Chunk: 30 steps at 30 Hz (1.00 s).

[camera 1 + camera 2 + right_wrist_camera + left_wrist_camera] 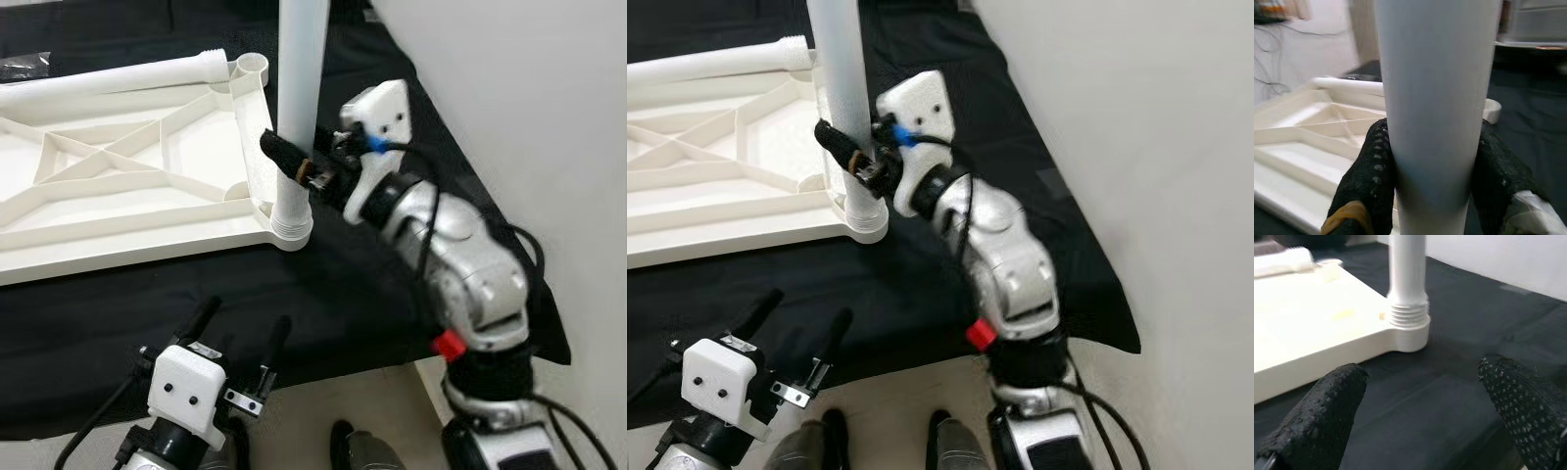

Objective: Building children table

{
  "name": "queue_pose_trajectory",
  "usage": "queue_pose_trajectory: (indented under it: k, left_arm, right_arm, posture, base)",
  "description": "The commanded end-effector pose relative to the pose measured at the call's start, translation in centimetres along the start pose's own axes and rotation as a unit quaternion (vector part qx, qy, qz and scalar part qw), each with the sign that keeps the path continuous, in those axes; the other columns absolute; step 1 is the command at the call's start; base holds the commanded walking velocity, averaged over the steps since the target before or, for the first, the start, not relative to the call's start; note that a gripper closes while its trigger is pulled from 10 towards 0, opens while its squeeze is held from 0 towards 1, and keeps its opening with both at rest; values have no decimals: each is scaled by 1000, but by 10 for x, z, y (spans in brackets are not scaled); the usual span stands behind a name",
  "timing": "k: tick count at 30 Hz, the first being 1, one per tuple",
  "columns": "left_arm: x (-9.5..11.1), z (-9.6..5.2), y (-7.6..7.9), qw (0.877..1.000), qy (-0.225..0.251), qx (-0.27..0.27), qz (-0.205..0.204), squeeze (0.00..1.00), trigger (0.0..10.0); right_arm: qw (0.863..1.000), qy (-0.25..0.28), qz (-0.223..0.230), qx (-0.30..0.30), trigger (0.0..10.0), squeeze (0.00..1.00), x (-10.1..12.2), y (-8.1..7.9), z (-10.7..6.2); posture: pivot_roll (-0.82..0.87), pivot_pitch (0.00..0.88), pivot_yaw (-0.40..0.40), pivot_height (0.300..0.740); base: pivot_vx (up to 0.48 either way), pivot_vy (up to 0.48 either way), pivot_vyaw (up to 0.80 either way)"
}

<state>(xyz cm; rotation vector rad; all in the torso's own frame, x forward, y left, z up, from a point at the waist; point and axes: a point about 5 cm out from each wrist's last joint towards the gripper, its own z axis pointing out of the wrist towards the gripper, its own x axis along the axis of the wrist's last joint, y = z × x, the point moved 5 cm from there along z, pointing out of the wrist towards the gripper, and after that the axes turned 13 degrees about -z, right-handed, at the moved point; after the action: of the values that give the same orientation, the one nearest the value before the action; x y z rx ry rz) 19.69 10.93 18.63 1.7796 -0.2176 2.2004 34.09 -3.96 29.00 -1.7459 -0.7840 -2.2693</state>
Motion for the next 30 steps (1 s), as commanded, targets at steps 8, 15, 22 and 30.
queue_pose_trajectory:
  k: [8,15,22,30]
  left_arm:
    - [-5,0,1,1000,-6,-1,5,0,10000]
    - [-5,1,1,1000,-6,-1,4,0,10000]
    - [-4,0,2,1000,-6,-1,4,0,10000]
    - [-2,-2,3,1000,-8,-2,6,0,10000]
  right_arm:
    - [975,-208,45,-72,10000,0,-92,10,-15]
    - [994,-99,53,-17,10000,1000,-51,17,5]
    - [984,26,6,175,10000,0,-9,3,8]
    - [943,78,-14,323,10000,0,-2,0,0]
  posture:
    - [40,340,-86,740]
    - [36,345,-83,740]
    - [54,356,-78,740]
    - [90,371,-74,740]
  base:
    - [0,0,0]
    - [0,0,0]
    - [0,0,0]
    - [0,0,0]
